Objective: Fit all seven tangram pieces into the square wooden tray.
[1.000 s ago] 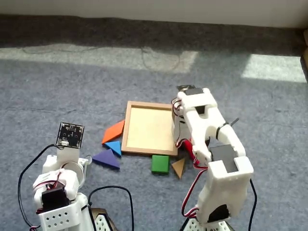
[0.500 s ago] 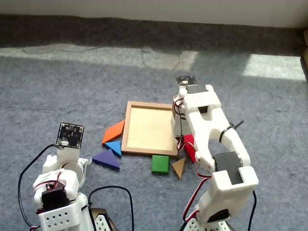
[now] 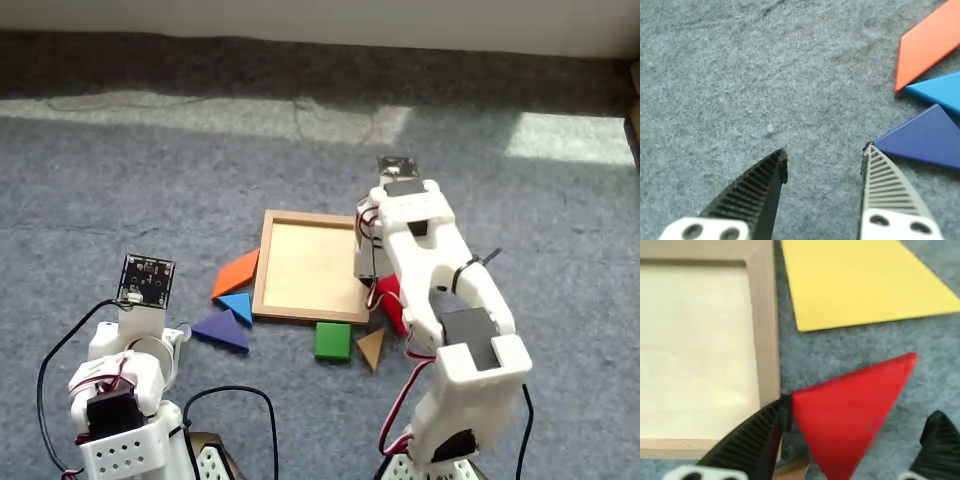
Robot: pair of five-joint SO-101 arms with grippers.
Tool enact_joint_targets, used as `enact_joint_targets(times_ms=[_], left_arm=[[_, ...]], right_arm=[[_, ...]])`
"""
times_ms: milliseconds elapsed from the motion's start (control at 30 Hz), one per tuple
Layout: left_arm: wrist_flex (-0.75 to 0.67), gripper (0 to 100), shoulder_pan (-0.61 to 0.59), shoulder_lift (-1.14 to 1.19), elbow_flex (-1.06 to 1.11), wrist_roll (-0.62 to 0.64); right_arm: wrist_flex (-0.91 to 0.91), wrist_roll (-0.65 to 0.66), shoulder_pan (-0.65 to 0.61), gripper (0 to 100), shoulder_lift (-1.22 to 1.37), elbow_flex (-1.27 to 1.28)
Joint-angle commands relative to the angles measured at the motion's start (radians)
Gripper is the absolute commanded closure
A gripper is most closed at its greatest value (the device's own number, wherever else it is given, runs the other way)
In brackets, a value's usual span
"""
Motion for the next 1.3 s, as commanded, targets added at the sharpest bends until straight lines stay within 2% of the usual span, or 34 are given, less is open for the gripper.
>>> enact_joint_targets(times_ms=[0, 133, 400, 667, 1000, 1133, 1267], left_arm=[[-0.008, 75, -0.015, -0.035, -0.002, -0.002], [-0.008, 75, -0.015, -0.035, -0.002, -0.002], [-0.008, 75, -0.015, -0.035, -0.002, -0.002], [-0.008, 75, -0.015, -0.035, -0.002, -0.003], [-0.008, 75, -0.015, -0.035, -0.002, -0.003], [-0.008, 75, -0.015, -0.035, -0.002, -0.003], [-0.008, 75, -0.015, -0.035, -0.002, -0.003]], right_arm=[[-0.004, -0.005, 0.012, 60.8, 0.051, -0.008], [0.058, -0.003, 0.008, 61.9, 0.053, -0.019], [0.065, 0.063, 0.012, 81.5, 0.056, -0.016], [0.122, 0.071, 0.036, 82.9, 0.027, -0.056], [0.14, 0.072, -0.024, 82.9, -0.222, -0.088], [0.136, 0.071, -0.084, 82.9, -0.191, -0.093], [0.142, 0.069, -0.076, 82.5, -0.142, -0.088]])
